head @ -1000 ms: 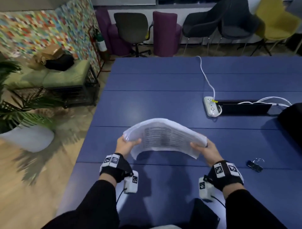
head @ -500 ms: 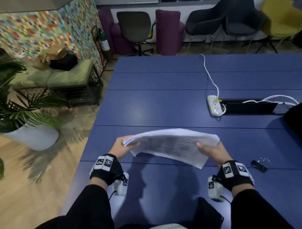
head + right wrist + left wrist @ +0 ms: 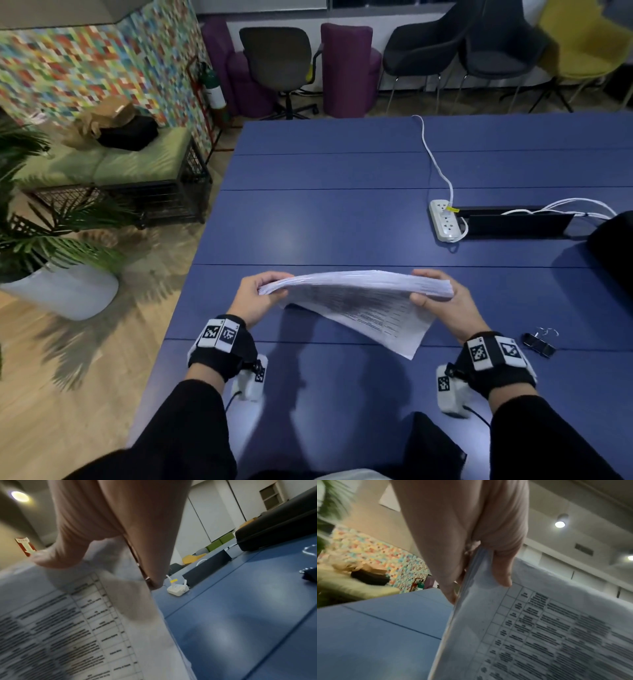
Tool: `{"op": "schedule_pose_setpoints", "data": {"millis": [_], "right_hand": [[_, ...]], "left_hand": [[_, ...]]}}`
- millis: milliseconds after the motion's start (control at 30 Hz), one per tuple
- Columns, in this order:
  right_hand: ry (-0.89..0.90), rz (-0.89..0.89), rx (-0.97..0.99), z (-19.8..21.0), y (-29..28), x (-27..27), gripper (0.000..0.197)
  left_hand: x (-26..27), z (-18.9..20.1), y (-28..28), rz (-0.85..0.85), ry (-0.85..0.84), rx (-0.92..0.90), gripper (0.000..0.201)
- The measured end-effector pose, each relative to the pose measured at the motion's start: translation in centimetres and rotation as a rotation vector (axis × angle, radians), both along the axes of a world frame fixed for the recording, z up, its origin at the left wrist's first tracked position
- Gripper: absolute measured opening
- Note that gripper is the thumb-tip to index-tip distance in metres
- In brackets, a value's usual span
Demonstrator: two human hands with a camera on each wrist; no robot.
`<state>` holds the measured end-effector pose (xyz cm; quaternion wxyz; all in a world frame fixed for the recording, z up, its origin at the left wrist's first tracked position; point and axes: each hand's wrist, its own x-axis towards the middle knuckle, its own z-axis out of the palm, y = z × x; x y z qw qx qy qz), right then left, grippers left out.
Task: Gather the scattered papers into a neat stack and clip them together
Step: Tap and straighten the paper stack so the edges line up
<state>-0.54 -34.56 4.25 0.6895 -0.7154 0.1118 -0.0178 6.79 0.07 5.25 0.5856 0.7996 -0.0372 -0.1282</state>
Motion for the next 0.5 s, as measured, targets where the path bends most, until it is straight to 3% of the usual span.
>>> {"op": "schedule_pose_setpoints", "data": {"millis": [167,267,400,500], "right_hand": [[0.048,-0.056,0.042,-0.6,1.0,0.2,0.051],[0.025,-0.122,0.015,0.4,1.1,0.7,0.010],[-0.075,-0.090,0.028,2.0,0.2,0.7,0.014],[0.007,-0.022,-0.022,0.7,0.3,0.5,0.017]], "left_hand": [[1.5,1.3,-0.5,-0.026,0.035,0.060,0.033],[1.5,1.7,-1.3,0.141,0.064,0.004,0.030],[1.5,2.1,-1.1,0.235,0.043,-0.095,0.041],[0.8,1.3,-1.4,0.279,0.108,-0.075,0.039]]}}
